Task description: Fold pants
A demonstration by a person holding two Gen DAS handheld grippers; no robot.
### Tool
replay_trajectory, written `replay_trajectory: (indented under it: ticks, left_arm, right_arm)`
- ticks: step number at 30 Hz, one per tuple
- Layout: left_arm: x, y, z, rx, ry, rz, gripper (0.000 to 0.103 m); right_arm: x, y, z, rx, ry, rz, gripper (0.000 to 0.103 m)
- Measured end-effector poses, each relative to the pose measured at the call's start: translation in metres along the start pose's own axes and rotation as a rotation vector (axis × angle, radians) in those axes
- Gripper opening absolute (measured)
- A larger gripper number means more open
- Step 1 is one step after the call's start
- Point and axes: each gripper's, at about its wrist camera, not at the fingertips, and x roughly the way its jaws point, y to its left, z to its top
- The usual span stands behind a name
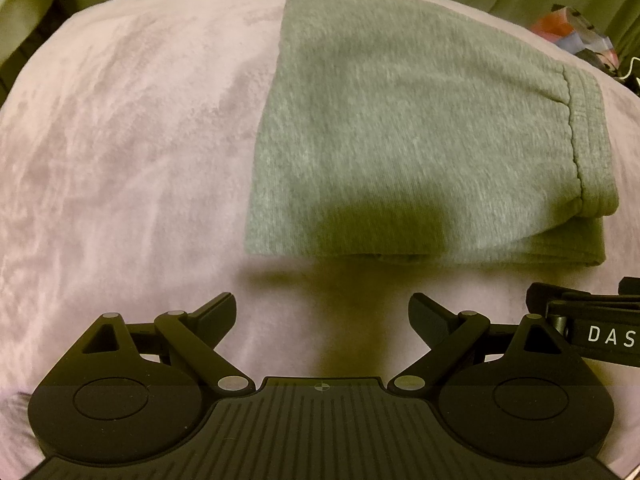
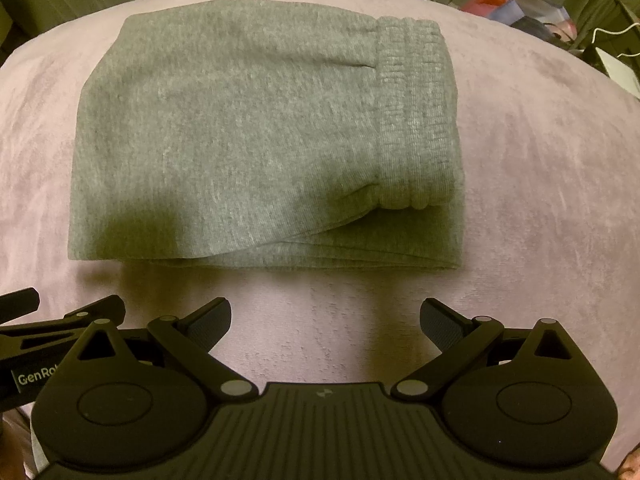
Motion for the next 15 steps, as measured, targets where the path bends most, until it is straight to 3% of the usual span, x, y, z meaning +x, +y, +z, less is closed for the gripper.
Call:
replay_trajectory:
  ticks: [15]
  left_arm:
    - [0.0007,-0.0007,-0.0007,0.003,0.007,-0.007,0.097]
  right_arm:
    - [-0.0005,-0.0023,-0.0005,0.004,0.004,-0.004,0.101]
